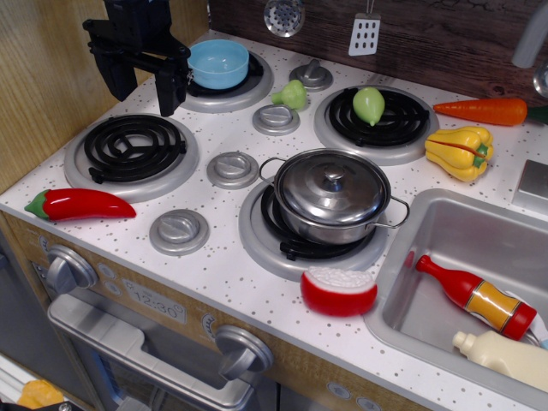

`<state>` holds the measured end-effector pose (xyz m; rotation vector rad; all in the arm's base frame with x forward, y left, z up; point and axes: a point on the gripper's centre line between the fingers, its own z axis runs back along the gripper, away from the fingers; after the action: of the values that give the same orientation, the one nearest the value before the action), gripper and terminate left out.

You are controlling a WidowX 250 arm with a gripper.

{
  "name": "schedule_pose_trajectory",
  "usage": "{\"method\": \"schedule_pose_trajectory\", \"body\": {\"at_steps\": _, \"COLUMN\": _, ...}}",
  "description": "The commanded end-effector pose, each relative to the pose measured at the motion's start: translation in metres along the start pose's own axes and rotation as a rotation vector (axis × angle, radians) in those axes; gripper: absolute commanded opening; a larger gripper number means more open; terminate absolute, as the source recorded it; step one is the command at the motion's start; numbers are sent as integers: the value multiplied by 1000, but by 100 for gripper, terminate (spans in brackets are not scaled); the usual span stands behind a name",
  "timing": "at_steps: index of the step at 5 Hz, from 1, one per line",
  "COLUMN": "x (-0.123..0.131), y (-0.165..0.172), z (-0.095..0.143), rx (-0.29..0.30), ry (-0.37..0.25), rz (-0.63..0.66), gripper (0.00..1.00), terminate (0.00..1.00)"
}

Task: Put pear in bowl

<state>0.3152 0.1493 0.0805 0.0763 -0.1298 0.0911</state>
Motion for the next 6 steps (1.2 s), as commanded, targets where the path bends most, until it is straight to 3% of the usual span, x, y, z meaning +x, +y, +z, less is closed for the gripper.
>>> {"method": "schedule_pose_trajectory", "body": {"at_steps": 1, "x": 0, "y": 0, "z": 0, "rx": 0, "ry": 0, "rz": 0, "gripper": 100, "terminate": 0}}
{"method": "schedule_pose_trajectory", "body": {"at_steps": 2, "x": 12, "y": -26, "z": 4, "rx": -17, "ry": 7, "rz": 49, "gripper": 100, "terminate": 0}}
{"method": "schedule_pose_trajectory", "body": {"at_steps": 4, "x": 44, "y": -93, "z": 27, "rx": -8, "ry": -73, "rz": 160, "gripper": 100, "terminate": 0}}
{"method": "schedule_pose_trajectory", "body": {"at_steps": 5, "x": 59, "y": -123, "z": 20, "rx": 4, "ry": -166, "rz": 207, "gripper": 100, "terminate": 0}}
{"method": "schedule_pose_trajectory", "body": {"at_steps": 6, "x": 80, "y": -143, "z": 12, "rx": 69, "ry": -279, "rz": 202, "gripper": 100, "terminate": 0}}
